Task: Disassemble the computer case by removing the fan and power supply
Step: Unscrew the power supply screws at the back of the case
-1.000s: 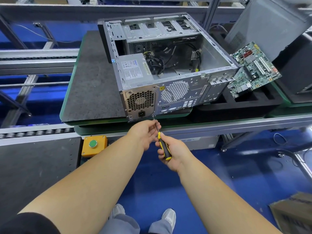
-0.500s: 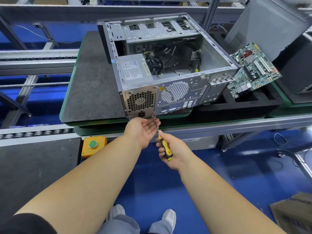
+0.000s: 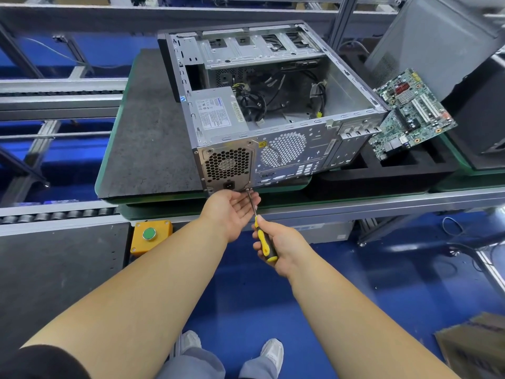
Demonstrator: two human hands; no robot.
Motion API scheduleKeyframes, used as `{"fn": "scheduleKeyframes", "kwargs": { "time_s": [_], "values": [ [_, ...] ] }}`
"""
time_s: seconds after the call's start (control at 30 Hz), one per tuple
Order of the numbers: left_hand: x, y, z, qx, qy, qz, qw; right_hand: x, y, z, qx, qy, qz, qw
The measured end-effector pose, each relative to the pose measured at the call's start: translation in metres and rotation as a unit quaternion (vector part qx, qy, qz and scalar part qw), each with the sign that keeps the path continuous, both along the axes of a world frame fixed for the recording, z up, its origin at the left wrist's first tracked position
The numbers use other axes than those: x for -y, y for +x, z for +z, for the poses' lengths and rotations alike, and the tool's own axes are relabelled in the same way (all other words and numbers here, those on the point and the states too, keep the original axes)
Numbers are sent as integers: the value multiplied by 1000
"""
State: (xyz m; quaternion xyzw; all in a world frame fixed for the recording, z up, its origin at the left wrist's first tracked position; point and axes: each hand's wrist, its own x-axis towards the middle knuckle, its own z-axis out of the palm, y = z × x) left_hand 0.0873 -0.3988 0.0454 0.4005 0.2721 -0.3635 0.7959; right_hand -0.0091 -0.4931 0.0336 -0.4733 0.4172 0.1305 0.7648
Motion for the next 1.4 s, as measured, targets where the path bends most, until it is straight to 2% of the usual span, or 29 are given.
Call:
{"fn": "scheduleKeyframes", "kwargs": {
  "time_s": [0.17,0.3,0.47,0.57,1.03,1.2,1.4],
  "values": [
    [1,1,1,10,33,-28,999,-2,1,-3,27,-21,8,999],
    [4,2,4,13,49,-40,998,-1,2,-3,15,-36,5,999],
    [6,2,4,9,59,-32,998,2,2,6,-9,41,-9,999],
    [6,3,3,11,64,-33,997,3,2,7,-7,55,1,998],
    [12,4,4,12,99,-50,994,6,2,0,-15,-36,2,999],
    [11,5,3,13,105,-50,993,3,3,3,-14,-20,-3,1000],
    [11,8,0,4,100,-46,994,1,1,9,-5,47,-17,999]
  ]
}}
